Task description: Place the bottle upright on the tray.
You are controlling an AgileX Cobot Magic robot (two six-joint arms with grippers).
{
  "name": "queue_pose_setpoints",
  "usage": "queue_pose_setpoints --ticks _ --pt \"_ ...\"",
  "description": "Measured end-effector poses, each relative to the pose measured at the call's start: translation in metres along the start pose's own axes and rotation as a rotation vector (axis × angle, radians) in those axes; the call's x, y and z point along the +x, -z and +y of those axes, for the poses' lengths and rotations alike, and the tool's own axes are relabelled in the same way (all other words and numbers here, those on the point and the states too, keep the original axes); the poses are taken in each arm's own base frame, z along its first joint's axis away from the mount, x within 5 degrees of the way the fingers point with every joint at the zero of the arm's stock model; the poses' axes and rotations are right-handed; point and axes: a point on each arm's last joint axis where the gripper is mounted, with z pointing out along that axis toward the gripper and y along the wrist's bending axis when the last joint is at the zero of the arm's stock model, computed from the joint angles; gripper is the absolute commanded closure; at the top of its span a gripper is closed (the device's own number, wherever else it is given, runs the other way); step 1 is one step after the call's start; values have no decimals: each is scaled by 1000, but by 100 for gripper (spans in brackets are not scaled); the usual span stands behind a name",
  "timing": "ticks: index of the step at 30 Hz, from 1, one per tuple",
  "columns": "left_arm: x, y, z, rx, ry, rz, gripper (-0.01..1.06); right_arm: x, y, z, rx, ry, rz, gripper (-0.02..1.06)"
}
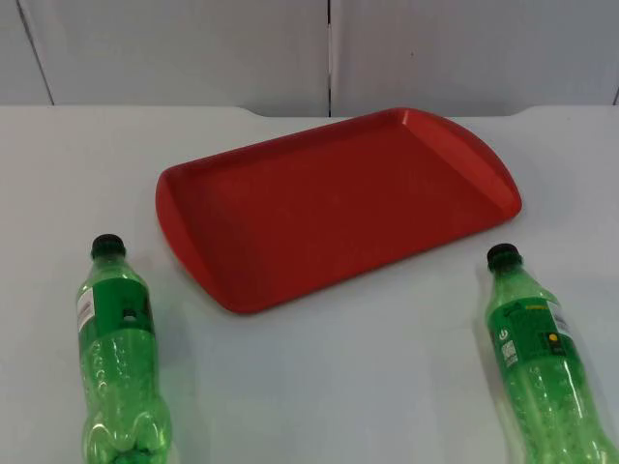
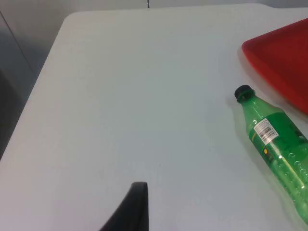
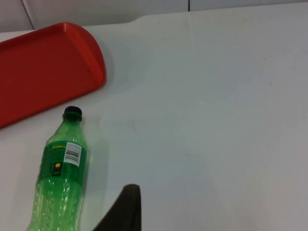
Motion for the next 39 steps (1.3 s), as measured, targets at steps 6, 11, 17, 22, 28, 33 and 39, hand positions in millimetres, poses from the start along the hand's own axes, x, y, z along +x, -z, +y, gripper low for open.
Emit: queue_pose_setpoints --ticks 6,11,17,22,28,33,39 --pt "0 0 0 0 18 0 0 0 0 0 0 0 0 0" --pt "0 0 -1 8 22 2 0 0 0 0 0 0 0 0" --pt "-2 7 -2 26 31 10 0 0 0 0 0 0 0 0" --pt "-11 13 -4 47 41 26 0 0 0 0 0 0 0 0" --pt "-24 5 -6 75 78 94 0 0 0 0 0 0 0 0" --pt "-28 -2 -6 75 101 142 0 0 0 0 0 0 0 0" --pt "-35 -12 -8 92 121 204 0 0 0 0 0 -2 0 0"
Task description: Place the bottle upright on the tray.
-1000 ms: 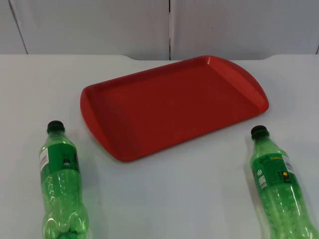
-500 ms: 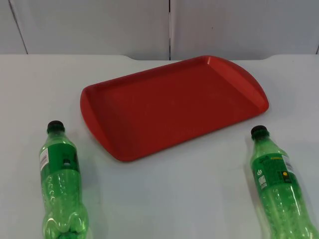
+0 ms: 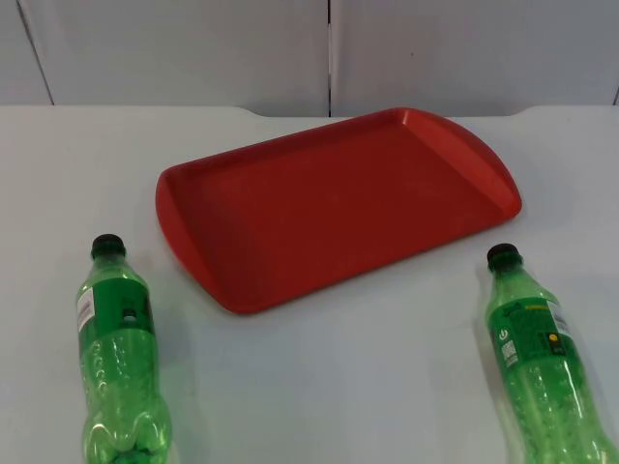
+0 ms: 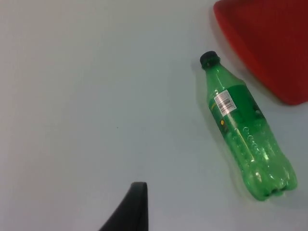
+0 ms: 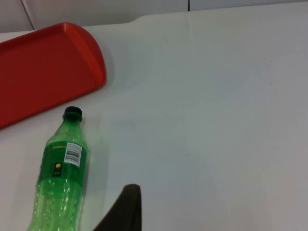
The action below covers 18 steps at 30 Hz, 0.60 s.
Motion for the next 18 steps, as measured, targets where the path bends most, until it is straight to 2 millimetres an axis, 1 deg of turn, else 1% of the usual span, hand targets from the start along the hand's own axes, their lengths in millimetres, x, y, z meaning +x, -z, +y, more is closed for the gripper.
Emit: queue_pose_setpoints --ticks 6,11,18 --pt "-7 -7 0 1 5 11 0 0 0 0 0 0 0 0" --pt "-13 -16 0 0 11 62 0 0 0 0 0 0 0 0" --pt "-22 -33 -3 21 37 142 0 0 0 0 0 0 0 0"
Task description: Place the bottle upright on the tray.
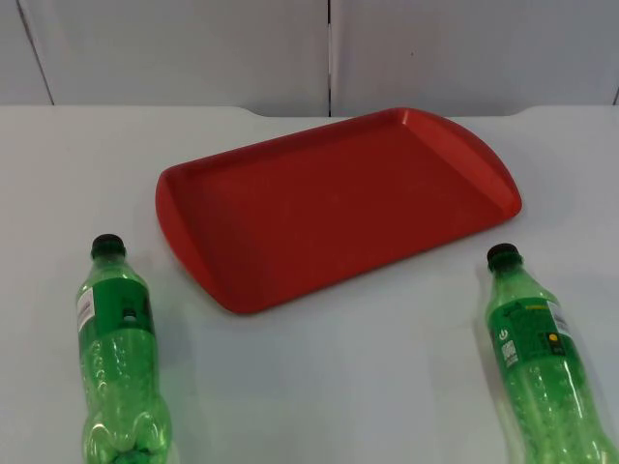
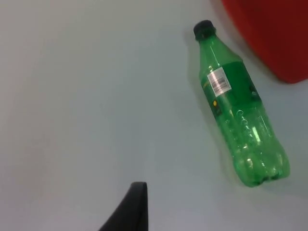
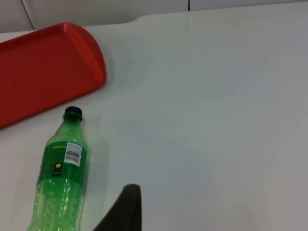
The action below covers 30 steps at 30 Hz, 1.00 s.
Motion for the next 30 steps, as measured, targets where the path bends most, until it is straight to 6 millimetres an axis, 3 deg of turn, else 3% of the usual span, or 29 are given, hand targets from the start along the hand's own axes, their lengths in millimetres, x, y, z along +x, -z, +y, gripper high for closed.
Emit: queue_pose_setpoints --ticks 10,20,30 --pt "-25 -21 -7 70 22 69 0 0 0 0 0 0 0 0" --pt "-74 -29 -17 120 11 94 0 0 0 0 -2 -1 0 0" --pt "-94 -58 -17 124 30 187 0 0 0 0 -2 -1 0 0"
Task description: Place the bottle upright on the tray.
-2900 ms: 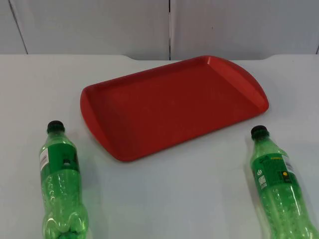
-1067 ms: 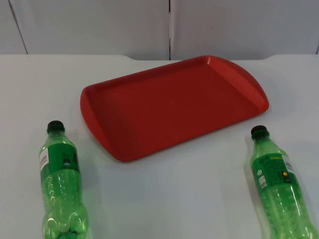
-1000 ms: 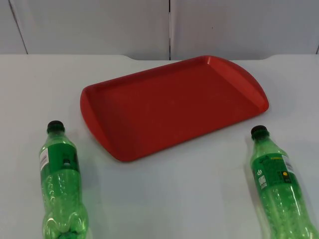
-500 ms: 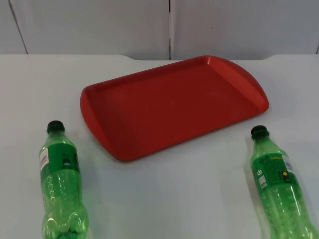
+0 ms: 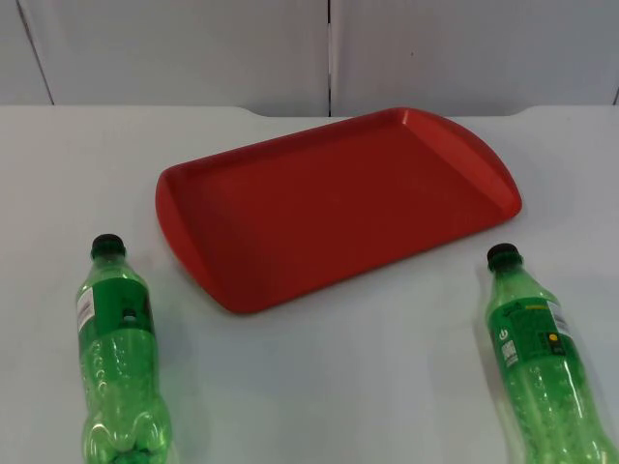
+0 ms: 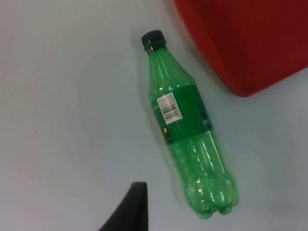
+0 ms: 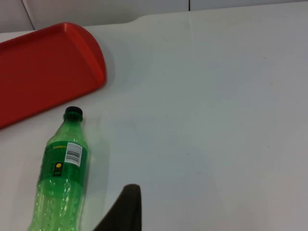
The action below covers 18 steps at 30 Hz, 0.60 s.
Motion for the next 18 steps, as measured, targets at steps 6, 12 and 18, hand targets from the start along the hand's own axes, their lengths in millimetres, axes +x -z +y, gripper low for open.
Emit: queue_pose_setpoints --ticks 6,12,18 --pt "-11 -24 4 0 33 51 0 0 0 0 0 0 0 0" --pt "-19 -50 8 -6 52 106 0 0 0 0 0 0 0 0" --pt "-25 -84 -1 -4 68 155 0 0 0 0 0 0 0 0"
